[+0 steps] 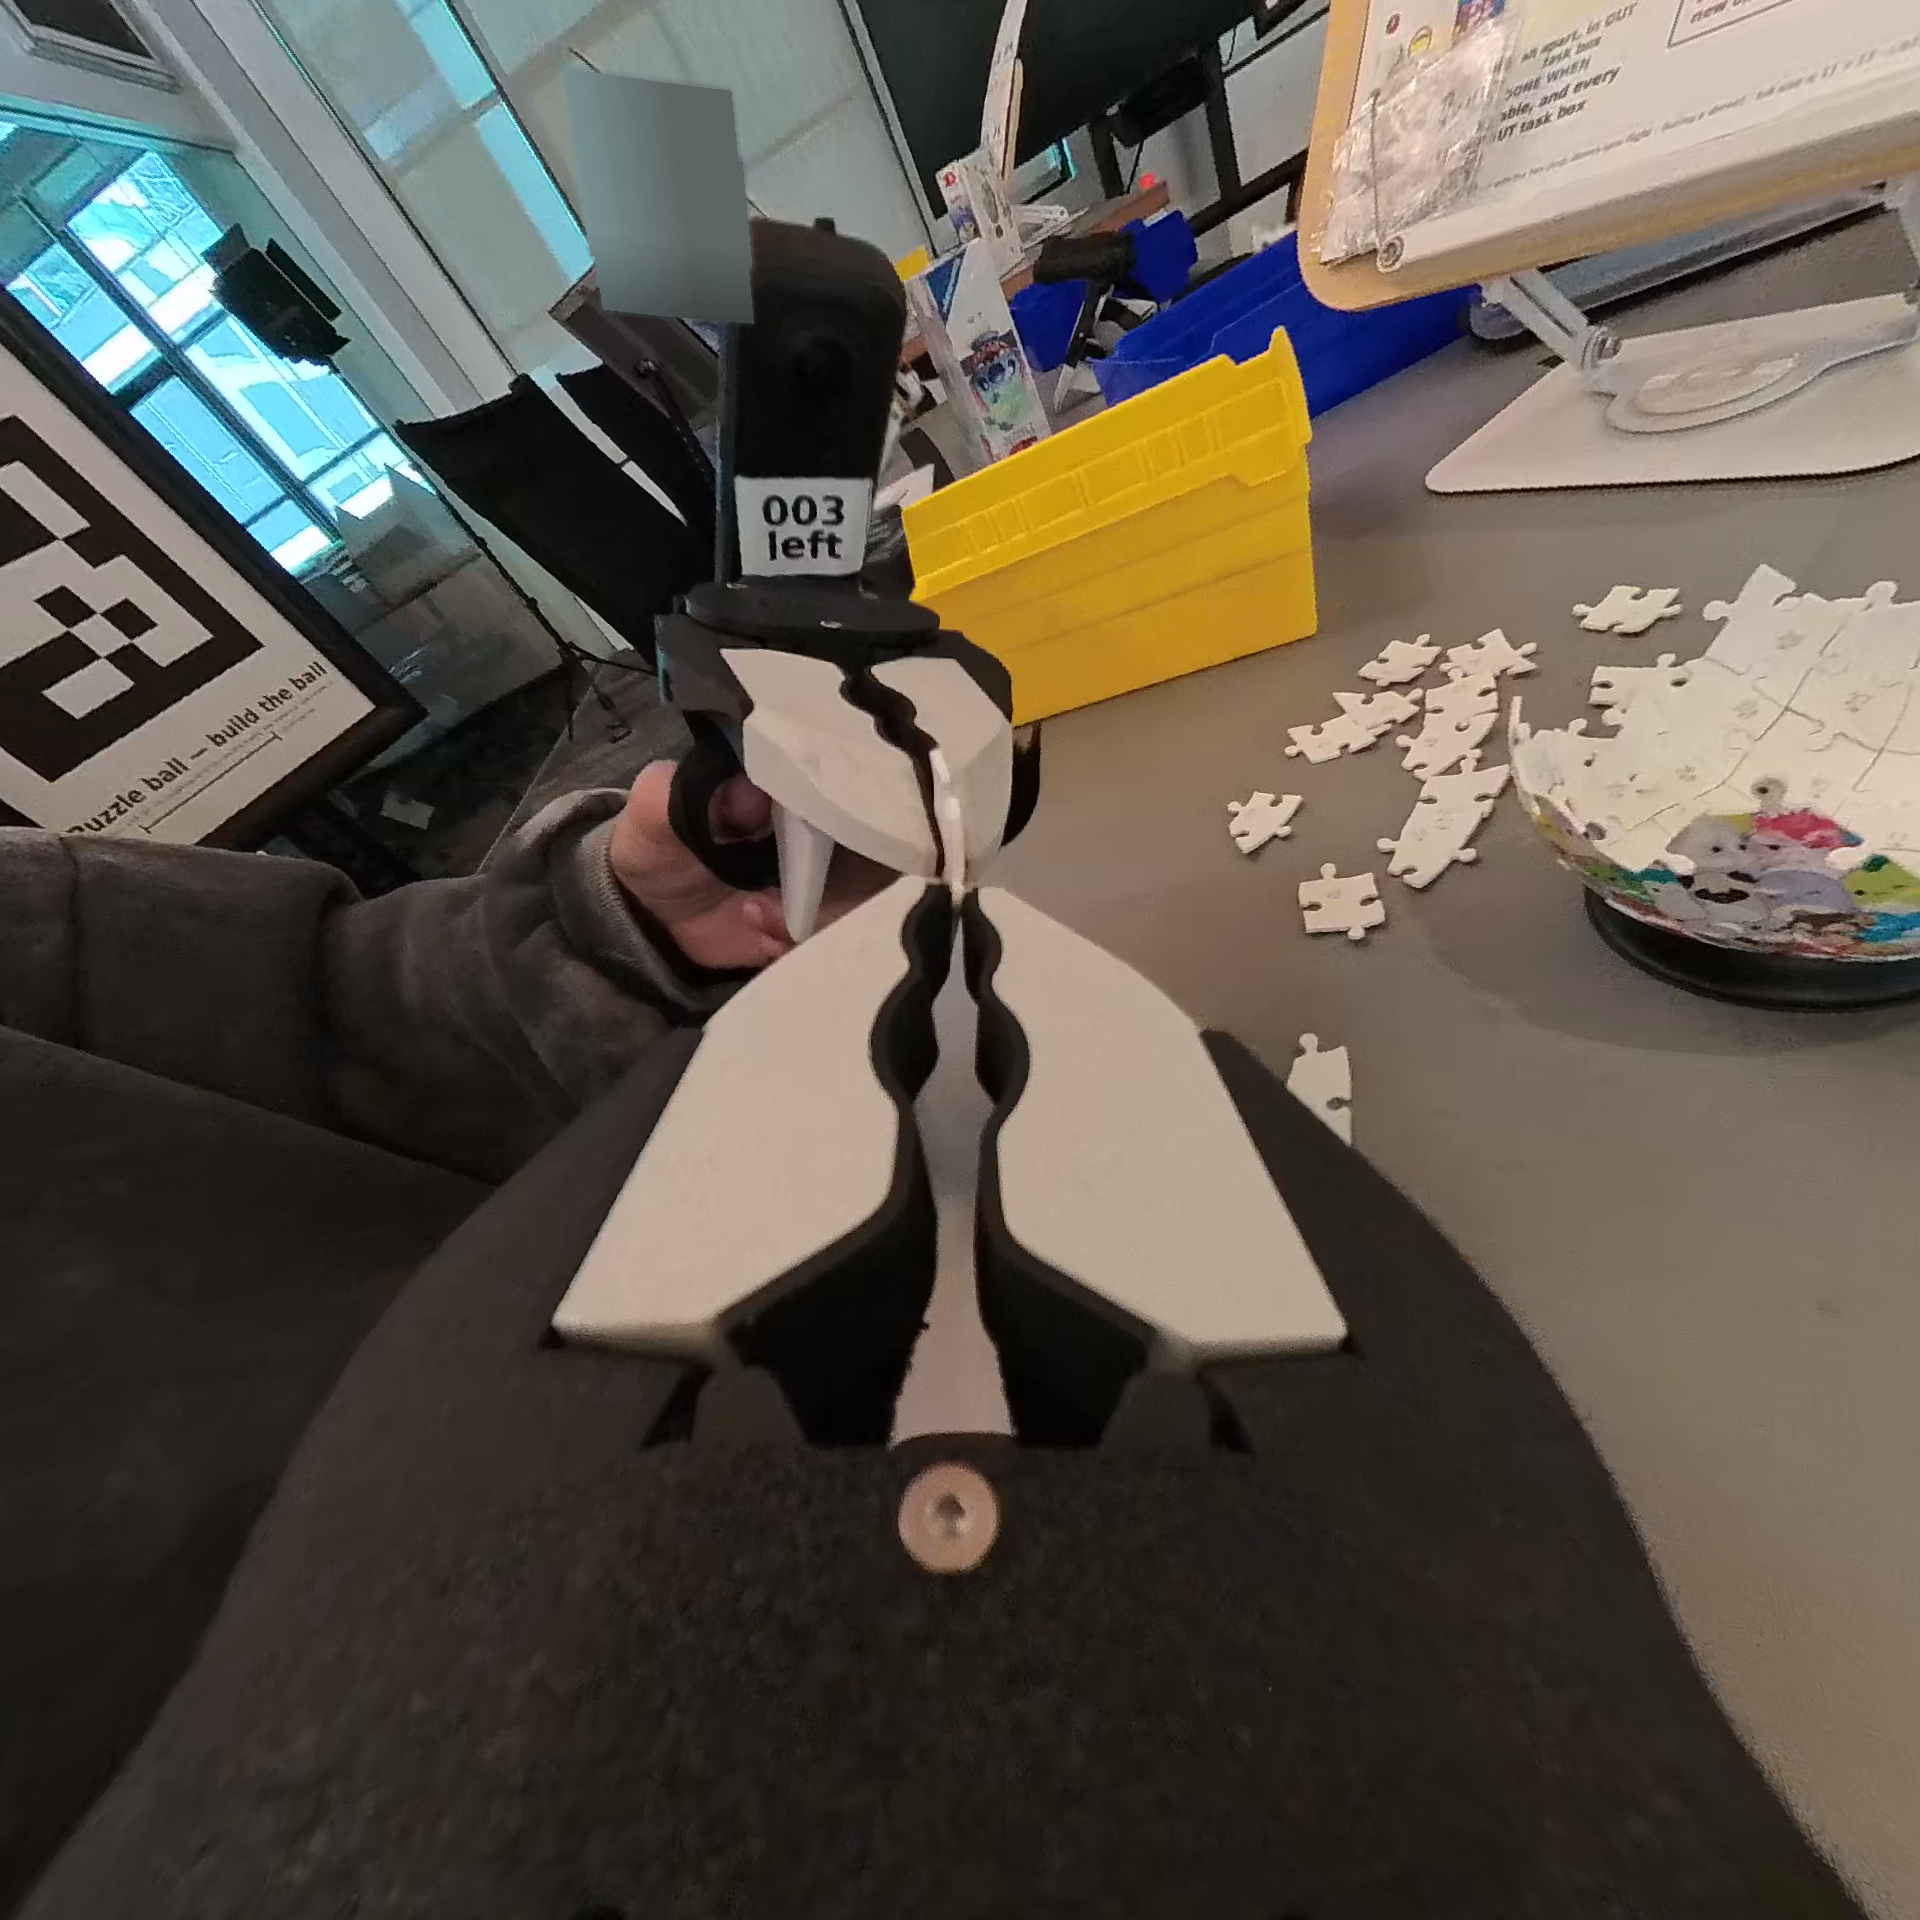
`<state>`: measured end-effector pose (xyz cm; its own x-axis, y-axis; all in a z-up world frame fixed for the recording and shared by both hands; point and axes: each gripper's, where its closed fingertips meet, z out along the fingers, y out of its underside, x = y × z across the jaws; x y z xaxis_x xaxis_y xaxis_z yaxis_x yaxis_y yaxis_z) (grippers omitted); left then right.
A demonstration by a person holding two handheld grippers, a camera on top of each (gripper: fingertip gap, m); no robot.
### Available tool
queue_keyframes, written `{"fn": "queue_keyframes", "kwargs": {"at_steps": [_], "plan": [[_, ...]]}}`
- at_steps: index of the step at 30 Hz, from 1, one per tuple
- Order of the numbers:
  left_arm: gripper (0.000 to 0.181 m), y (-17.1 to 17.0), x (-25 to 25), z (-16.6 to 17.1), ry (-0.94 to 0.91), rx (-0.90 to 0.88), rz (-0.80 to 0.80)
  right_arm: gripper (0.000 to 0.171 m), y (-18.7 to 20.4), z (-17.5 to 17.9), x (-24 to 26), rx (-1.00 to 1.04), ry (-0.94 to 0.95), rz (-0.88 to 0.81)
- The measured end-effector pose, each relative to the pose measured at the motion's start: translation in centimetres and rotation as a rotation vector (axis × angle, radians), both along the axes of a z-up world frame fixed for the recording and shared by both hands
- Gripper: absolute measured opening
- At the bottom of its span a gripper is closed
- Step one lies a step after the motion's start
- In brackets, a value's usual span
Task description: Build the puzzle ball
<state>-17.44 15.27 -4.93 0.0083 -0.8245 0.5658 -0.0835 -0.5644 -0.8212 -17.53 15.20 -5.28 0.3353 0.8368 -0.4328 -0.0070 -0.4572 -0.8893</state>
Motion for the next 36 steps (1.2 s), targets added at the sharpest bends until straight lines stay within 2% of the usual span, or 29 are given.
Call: {"fn": "queue_keyframes", "kwargs": {"at_steps": [11, 14, 17, 20, 22, 27, 29, 32, 36], "plan": [[0.003, 0.0, -0.1, -0.3, 0.010, -0.020, -0.016, 0.002, 0.1, 0.0, 0.1, 0.012, -0.035, 0.008], [0.005, 0.2, -0.2, -0.6, 0.027, -0.004, -0.009, 0.002, 0.7, 0.3, 0.6, 0.016, -0.036, -0.011], [0.012, 0.8, -0.4, -0.7, 0.072, 0.027, 0.006, 0.002, 2.7, 1.3, 2.1, 0.058, -0.116, -0.070], [0.018, 3.6, -1.3, 0.2, 0.150, 0.093, 0.063, 0.002, 6.6, 3.1, 4.4, 0.124, -0.263, -0.147], [0.023, 6.5, -2.1, 0.5, 0.271, 0.145, 0.093, 0.002, 10.1, 4.2, 5.7, 0.161, -0.335, -0.205], [0.033, 15.2, -3.1, 1.2, 0.511, 0.368, 0.116, 0.002, 17.9, 0.7, 5.3, 0.160, -0.593, -0.164], [0.036, 18.0, -2.5, 0.0, 0.561, 0.387, 0.057, 0.002, 20.0, -1.6, 4.7, 0.123, -0.645, -0.127], [0.038, 21.8, -1.7, -4.1, 0.684, 0.385, -0.037, 0.002, 22.3, -4.5, 4.7, 0.096, -0.721, -0.110], [0.037, 24.6, 0.5, -7.4, 0.716, 0.412, -0.155, 0.002, 24.5, -6.8, 4.8, 0.054, -0.742, -0.106]]}}
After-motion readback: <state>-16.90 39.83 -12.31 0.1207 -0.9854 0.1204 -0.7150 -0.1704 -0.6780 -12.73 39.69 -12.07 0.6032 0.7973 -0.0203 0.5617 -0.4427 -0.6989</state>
